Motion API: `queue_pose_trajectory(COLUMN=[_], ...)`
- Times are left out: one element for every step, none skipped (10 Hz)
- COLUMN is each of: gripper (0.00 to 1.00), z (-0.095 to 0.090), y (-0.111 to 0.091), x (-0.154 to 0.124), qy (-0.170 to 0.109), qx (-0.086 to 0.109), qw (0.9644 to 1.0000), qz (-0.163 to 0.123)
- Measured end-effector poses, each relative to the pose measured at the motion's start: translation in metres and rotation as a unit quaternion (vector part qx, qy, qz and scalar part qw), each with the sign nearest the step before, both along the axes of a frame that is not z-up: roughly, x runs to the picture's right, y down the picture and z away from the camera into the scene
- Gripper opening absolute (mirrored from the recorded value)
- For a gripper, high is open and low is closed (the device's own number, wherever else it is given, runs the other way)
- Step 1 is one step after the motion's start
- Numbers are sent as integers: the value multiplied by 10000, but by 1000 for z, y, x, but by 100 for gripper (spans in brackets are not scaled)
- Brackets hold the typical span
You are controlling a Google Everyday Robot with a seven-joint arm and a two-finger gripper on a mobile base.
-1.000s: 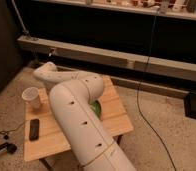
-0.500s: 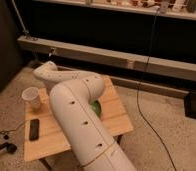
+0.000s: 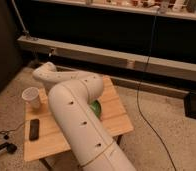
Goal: Drag the pepper across the table
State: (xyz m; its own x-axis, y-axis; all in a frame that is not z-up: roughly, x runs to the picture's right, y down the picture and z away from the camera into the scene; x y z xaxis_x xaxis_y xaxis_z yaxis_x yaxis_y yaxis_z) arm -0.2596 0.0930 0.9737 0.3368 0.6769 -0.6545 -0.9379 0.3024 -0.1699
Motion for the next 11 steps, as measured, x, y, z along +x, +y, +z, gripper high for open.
queue_pose_trajectory(gripper=[55,55,55,55,53,46,37,34,34,34,34], z=[0,0,1,1,1,1,1,2,2,2,3], y=[1,2,3,4,5,6,8,8,8,9,9], x=[0,-1,0,0,0,1,1,2,2,3,3], qy=[9,18,31,42,50,54,63,72,81,90,98], qx=[-5,-14,-25,-38,-57,-73,-90,-99,-99,-101,-104], qw=[10000,10000,10000,10000,10000,10000,9999,9999,9999,9999,9999], qz=[-9,-18,-19,-16,-17,-18,-21,-26,-30,-33,-35])
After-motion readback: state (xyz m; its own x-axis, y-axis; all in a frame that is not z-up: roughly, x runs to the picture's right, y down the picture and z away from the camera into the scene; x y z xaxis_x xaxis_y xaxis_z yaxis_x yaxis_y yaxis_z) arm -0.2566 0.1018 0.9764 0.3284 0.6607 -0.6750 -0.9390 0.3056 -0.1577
